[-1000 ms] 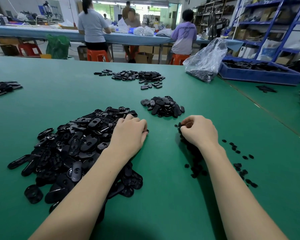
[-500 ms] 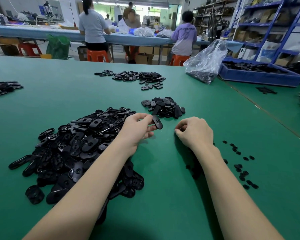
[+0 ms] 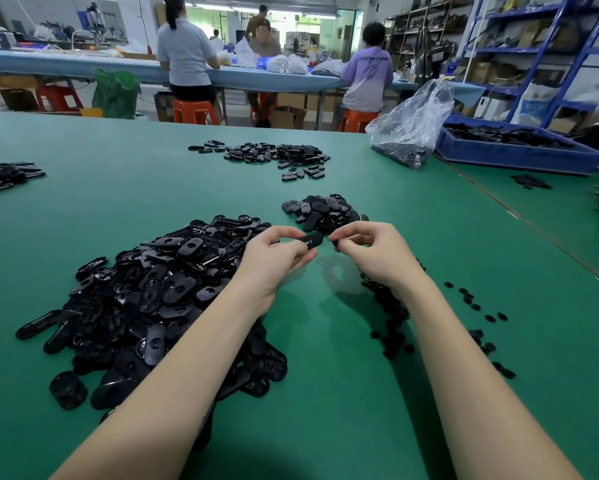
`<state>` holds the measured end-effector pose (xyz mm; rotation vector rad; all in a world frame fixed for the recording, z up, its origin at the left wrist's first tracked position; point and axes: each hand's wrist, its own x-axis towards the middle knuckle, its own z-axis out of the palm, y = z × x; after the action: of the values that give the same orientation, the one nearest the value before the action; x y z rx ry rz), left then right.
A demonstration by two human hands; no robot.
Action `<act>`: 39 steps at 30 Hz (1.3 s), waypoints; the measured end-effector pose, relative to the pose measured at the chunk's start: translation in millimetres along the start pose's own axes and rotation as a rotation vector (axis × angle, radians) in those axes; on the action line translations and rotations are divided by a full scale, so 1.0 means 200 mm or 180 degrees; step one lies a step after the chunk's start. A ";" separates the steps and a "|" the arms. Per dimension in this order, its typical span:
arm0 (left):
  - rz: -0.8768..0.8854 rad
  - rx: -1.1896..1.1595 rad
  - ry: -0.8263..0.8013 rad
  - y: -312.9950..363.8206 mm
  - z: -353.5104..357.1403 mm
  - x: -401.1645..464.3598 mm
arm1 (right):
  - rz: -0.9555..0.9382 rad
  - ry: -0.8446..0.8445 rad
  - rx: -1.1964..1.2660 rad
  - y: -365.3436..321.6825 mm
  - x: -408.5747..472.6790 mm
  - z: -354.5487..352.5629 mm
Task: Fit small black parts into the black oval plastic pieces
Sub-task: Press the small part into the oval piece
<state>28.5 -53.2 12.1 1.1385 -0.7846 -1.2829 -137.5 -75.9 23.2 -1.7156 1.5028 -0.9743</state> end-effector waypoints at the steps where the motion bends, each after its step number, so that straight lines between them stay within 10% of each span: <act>1: -0.0007 -0.0018 -0.0003 0.00 0.00 0.00 | 0.0043 -0.0085 0.0121 -0.01 -0.01 0.00; 39: 0.1187 0.1377 -0.0371 -0.01 -0.03 -0.03 | 0.0381 -0.0253 0.0413 -0.06 -0.01 0.00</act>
<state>32.4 -45.9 10.3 1.1875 -1.3393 -0.8929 -131.8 -72.5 33.9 -1.5373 1.4416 -0.9102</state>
